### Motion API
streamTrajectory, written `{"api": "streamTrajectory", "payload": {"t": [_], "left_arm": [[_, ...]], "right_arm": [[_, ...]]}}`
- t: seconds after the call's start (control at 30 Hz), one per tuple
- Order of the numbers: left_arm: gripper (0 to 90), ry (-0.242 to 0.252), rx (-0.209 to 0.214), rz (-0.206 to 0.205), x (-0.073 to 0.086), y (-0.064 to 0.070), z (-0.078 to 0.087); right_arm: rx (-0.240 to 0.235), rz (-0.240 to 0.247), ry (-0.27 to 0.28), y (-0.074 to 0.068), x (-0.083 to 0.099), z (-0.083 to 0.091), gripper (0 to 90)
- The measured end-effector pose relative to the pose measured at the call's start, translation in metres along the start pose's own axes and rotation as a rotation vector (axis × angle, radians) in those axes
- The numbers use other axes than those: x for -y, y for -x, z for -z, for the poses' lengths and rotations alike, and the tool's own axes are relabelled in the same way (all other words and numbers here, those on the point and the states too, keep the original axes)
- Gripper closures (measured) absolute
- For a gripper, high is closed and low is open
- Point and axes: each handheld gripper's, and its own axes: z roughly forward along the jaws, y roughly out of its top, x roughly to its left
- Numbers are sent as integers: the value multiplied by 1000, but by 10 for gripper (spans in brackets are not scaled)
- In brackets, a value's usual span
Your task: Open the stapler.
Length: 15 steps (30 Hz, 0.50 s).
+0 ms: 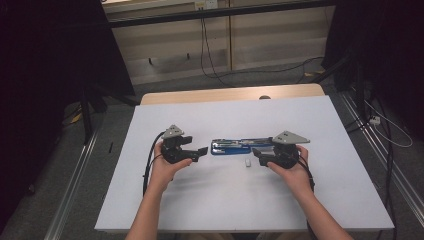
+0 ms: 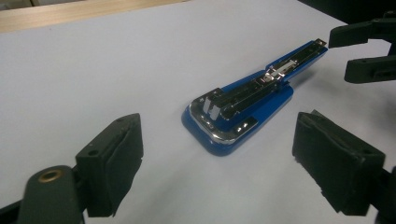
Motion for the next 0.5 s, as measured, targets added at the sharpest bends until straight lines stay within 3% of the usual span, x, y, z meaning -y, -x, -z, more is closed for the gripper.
{"api": "streamTrajectory", "payload": {"t": [0.17,0.37,0.5], "left_arm": [[132,-31,-27,-31,2,5,7],[125,-17,-26,-22,4,6,14],[115,-27,-49,-34,7,3,19]], "right_arm": [[-11,6,-5,-5,0,0,219],[-25,-1,-20,-7,1,-1,199],[-31,-4,-32,-8,2,-2,189]]}}
